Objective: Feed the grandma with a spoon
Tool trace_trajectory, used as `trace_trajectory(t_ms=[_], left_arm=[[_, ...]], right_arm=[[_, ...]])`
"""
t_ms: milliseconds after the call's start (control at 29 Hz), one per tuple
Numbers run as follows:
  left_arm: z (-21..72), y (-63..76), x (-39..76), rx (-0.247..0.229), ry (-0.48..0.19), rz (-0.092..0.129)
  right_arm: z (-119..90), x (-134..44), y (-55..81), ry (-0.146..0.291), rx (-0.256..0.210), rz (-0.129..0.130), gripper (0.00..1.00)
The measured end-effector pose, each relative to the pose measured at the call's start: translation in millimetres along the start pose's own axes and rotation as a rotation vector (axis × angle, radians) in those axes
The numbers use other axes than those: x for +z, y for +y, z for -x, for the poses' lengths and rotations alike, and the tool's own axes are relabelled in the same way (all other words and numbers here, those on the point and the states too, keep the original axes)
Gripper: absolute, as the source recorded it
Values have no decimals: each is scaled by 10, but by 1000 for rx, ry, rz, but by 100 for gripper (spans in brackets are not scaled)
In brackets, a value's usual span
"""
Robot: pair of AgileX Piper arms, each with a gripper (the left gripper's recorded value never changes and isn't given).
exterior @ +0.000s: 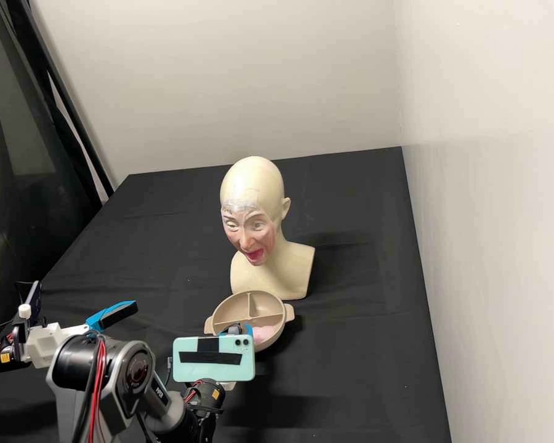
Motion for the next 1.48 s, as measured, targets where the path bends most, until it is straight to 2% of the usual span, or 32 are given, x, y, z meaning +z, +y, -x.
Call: trace_trajectory(t_ms=[207, 552, 1414, 1483], left_arm=[[-5, -14, 4, -1, -2, 0], [-7, -31, 60, -7, -22, -2], [-30, -10, 91, 1, -33, -3], [-30, -10, 91, 1, -33, -3]], right_arm=[[-80, 37, 4, -18, 15, 8, 0], [-174, 43, 67, -16, 45, 10, 0], [-261, 28, 108, -16, 55, 10, 0], [-264, 36, 103, -18, 56, 18, 0]])
